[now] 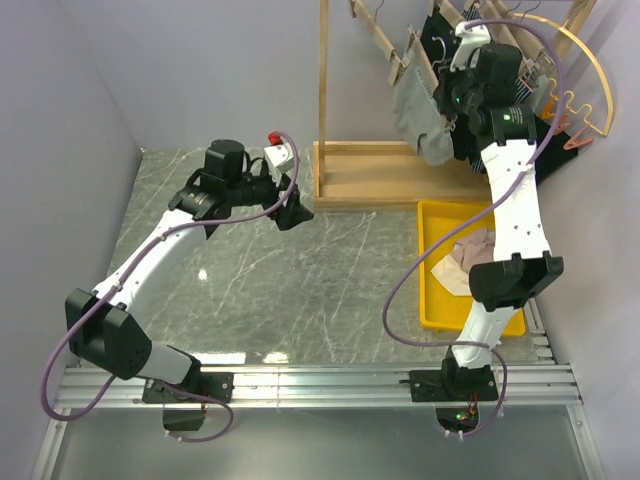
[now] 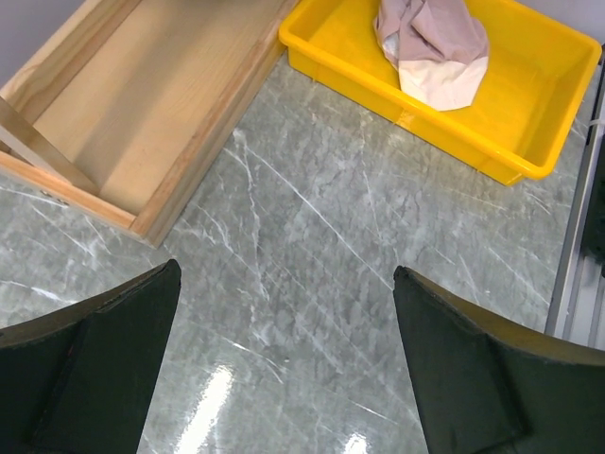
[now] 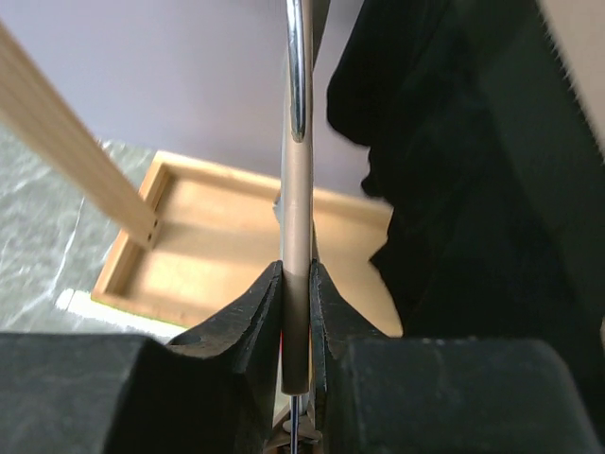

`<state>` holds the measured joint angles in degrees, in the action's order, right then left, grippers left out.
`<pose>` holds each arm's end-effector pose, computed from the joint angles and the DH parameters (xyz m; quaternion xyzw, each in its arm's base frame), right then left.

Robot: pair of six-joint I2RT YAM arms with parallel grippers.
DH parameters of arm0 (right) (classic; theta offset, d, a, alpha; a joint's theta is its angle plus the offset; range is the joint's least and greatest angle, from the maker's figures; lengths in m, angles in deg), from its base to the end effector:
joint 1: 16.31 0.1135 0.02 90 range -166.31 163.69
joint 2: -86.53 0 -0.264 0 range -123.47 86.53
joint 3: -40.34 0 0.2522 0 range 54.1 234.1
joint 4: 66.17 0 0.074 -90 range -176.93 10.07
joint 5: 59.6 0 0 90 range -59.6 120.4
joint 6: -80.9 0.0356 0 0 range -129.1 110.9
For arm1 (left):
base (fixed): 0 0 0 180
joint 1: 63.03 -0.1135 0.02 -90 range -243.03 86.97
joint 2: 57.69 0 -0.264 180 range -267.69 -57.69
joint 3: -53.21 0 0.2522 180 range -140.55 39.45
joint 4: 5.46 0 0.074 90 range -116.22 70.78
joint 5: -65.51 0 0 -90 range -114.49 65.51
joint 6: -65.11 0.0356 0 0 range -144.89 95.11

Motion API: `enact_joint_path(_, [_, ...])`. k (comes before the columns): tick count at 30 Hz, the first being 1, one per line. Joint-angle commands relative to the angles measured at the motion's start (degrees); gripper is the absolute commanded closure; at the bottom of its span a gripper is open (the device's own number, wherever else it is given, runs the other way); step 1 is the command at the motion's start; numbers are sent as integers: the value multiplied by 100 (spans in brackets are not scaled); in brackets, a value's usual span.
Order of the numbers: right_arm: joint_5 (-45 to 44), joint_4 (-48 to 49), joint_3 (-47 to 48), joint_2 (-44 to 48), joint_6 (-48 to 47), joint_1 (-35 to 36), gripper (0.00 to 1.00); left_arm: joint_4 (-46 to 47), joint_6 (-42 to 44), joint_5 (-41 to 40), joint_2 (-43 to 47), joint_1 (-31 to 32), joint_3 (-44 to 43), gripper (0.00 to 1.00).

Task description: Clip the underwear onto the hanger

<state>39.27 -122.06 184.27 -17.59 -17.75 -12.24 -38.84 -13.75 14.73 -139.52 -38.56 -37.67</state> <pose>0.3817 0.0327 0.5008 -0.1345 0.7866 0.0378 0.6014 0.2857 -0.1547 0.3726 0.4153 0.6979 -0.3394 0.4746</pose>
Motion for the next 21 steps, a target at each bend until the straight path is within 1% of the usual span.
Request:
enact_joint_path(1, [-113,776,587,-126,3,-38,100,265,-164,86,412,14,179,1])
enact_joint_path(4, [-227,1048,886,-328,21,-30,100,283,-156,59,535,23,381,1])
enact_joint_path(8, [-236,1478,993,-346,65,-30,100,248,-77,-2,624,14,470,1])
enact_joint_path(12, [-315,1611,1177,-469,47,-30,100,283,-59,-46,659,5,488,1])
enact_joint_path(15, [-376,1830,1134,-504,21,-38,100,283,-59,-37,676,14,488,1])
enact_joint_path(16, [-403,2092,994,-470,38,-38,100,283,-50,-46,720,14,505,1])
enact_joint_path(18, [-438,2305,914,-460,29,-47,100,292,-41,-81,773,5,558,1])
enact_joint_path(21, [-473,2411,1272,-662,29,-38,100,274,-50,-117,887,-30,646,1])
